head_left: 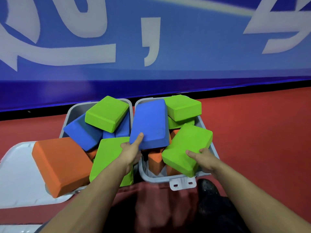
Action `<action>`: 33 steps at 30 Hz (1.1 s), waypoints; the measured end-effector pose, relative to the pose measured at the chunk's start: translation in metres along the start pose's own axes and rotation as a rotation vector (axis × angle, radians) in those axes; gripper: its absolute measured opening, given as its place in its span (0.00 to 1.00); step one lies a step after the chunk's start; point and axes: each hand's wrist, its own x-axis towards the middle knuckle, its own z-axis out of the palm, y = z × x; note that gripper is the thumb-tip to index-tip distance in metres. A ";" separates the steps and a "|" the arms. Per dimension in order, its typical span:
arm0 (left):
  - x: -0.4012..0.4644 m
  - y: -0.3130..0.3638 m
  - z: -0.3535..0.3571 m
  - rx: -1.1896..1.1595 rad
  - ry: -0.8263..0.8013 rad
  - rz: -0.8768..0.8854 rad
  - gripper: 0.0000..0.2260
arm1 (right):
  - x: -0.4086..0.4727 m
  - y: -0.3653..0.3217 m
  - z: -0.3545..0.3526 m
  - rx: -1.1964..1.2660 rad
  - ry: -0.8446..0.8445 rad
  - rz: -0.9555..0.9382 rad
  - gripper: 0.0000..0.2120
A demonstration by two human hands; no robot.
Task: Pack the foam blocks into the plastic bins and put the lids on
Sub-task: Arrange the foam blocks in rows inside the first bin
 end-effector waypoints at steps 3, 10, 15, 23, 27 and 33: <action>0.005 0.002 0.008 -0.092 0.018 -0.045 0.33 | 0.014 0.010 0.008 0.227 0.022 0.093 0.67; 0.018 0.017 0.016 -0.357 0.006 -0.072 0.20 | -0.009 0.000 0.022 0.322 0.050 0.255 0.44; 0.022 0.036 0.028 -0.419 0.040 -0.007 0.09 | -0.008 -0.012 0.011 0.305 0.137 0.192 0.49; 0.036 0.031 0.054 -0.087 -0.020 -0.013 0.16 | -0.019 -0.016 -0.036 0.296 0.258 0.149 0.40; 0.034 0.024 0.055 0.052 -0.021 -0.044 0.19 | -0.025 -0.013 -0.054 0.381 0.320 0.106 0.40; 0.030 0.019 0.049 0.114 0.094 0.007 0.22 | -0.053 -0.022 -0.065 0.500 0.348 0.037 0.46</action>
